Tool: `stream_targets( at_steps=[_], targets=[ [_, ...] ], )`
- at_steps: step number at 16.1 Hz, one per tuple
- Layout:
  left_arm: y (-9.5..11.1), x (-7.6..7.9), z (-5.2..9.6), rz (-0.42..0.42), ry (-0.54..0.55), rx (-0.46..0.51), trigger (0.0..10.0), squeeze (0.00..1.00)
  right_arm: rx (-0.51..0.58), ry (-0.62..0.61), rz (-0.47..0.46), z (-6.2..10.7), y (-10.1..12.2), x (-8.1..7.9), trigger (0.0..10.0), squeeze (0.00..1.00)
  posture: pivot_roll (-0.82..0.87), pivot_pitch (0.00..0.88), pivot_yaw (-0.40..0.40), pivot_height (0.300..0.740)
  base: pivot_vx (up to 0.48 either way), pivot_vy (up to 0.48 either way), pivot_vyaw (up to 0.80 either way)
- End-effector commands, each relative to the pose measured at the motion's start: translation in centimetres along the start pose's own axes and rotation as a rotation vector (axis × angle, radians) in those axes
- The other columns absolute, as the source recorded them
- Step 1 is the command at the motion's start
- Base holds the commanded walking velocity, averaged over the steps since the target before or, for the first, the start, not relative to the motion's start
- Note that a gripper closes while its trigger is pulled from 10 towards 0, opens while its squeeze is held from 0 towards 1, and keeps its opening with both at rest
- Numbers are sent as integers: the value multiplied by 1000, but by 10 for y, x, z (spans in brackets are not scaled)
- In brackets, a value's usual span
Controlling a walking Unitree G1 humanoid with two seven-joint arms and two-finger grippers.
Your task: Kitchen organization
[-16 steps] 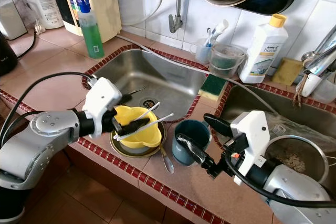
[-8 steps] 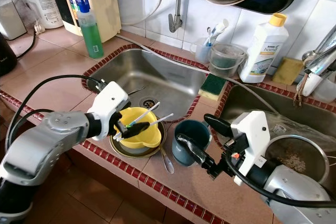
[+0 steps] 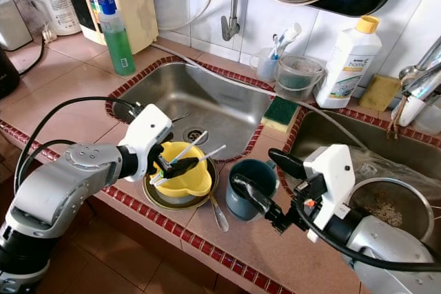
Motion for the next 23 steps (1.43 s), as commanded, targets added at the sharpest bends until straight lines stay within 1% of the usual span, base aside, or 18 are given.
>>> stream_targets(
  at_steps=[1, 3, 5, 6, 7, 10, 13, 20, 23],
  targets=[
    [12, -3, 5, -24, 6, 31, 10000, 0, 7, -3, 23, 2, 5, 1, 10000, 0, -111, 26, -15, 740, 0, 0, 0],
    [21, -1, 10, -19, -21, 64, 10000, 0, 4, -1, 22, 2, 5, 1, 10000, 0, -108, 22, -18, 740, 0, 0, 0],
    [23, 2, 12, -27, -36, 61, 10000, 0, 1, 1, 22, 2, 4, 1, 10000, 0, -106, 19, -21, 740, 0, 0, 0],
    [24, 6, 12, -29, -54, 54, 10000, 0, 0, 3, 22, 2, 4, 1, 10000, 0, -105, 17, -20, 740, 0, 0, 0],
    [20, 12, 10, -41, -68, 29, 10000, 0, -2, 4, 23, 1, 4, 2, 10000, 0, -105, 17, -20, 740, 0, 0, 0],
    [12, 16, 7, -14, -68, -22, 10000, 0, -5, 6, 24, 1, 4, 2, 10000, 0, -104, 14, -20, 740, 0, 0, 0],
    [-2, 18, 2, 4, -55, -107, 10000, 0, -7, 9, 22, 1, 3, 1, 10000, 0, -104, 10, -18, 740, 0, 0, 0],
    [-12, 19, -3, 25, -41, -177, 10000, 0, -10, 5, 23, 1, 3, 1, 10000, 0, -107, 14, -16, 740, 0, 0, 0],
    [-15, 19, -5, 19, -37, -182, 10000, 0, -8, 3, 19, 1, 3, 2, 10000, 0, -107, 16, -14, 740, 0, 0, 0]
  ],
)
Point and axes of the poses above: a point about 5 cm out from each wrist's last joint towards the gripper, its own z axis pointing back from the gripper into the wrist, its own y axis along the axis of the wrist's last joint, x = y × z, the point moved 4 cm from there along -z, pointing out of the wrist towards the gripper, and after that the axes turned 6 degrees about -z, right-handed, at the moved point
